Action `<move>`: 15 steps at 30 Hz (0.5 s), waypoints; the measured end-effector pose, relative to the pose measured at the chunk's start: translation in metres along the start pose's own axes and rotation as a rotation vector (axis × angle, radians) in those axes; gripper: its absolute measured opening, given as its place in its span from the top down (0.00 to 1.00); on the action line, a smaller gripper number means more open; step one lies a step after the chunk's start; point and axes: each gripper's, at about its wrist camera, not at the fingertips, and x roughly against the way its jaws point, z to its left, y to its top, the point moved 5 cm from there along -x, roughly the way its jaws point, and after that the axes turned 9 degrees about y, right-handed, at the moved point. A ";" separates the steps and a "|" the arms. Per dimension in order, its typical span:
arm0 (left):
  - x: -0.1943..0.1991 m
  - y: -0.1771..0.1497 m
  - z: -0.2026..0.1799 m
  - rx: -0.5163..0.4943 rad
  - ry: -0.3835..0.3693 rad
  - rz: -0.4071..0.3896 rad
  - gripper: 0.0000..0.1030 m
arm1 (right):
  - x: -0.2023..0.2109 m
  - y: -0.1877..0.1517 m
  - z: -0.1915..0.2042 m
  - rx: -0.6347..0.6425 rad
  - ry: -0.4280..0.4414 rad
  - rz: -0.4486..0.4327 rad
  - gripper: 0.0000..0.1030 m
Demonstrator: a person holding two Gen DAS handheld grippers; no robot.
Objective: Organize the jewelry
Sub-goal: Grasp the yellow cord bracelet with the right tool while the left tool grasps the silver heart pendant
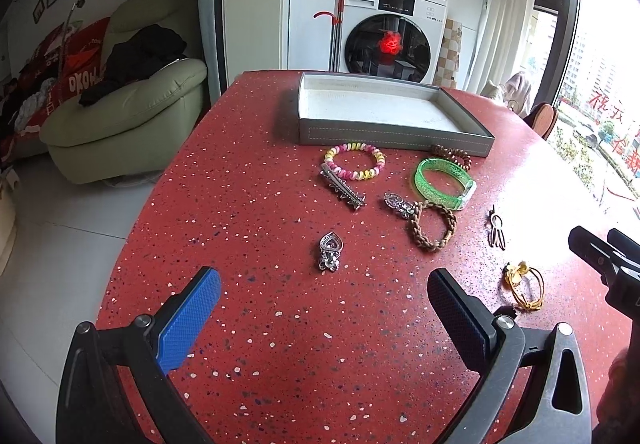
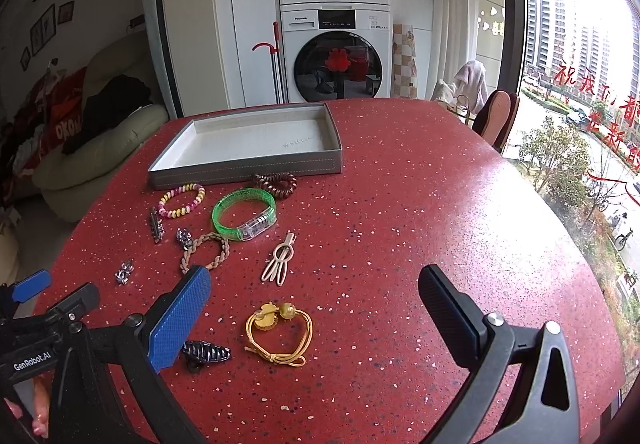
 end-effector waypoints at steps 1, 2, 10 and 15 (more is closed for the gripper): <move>-0.004 0.001 0.001 -0.005 0.006 0.011 0.00 | -0.005 -0.002 -0.005 -0.008 -0.001 0.026 0.00; -0.009 0.003 0.001 -0.010 0.010 0.023 0.00 | -0.010 -0.004 -0.009 -0.016 0.003 0.055 0.00; -0.041 0.007 -0.006 -0.065 -0.018 0.097 0.00 | -0.044 -0.020 -0.024 0.010 0.070 0.238 0.00; -0.056 0.006 -0.009 -0.060 -0.036 0.143 0.00 | -0.055 -0.025 -0.009 0.088 0.130 0.300 0.06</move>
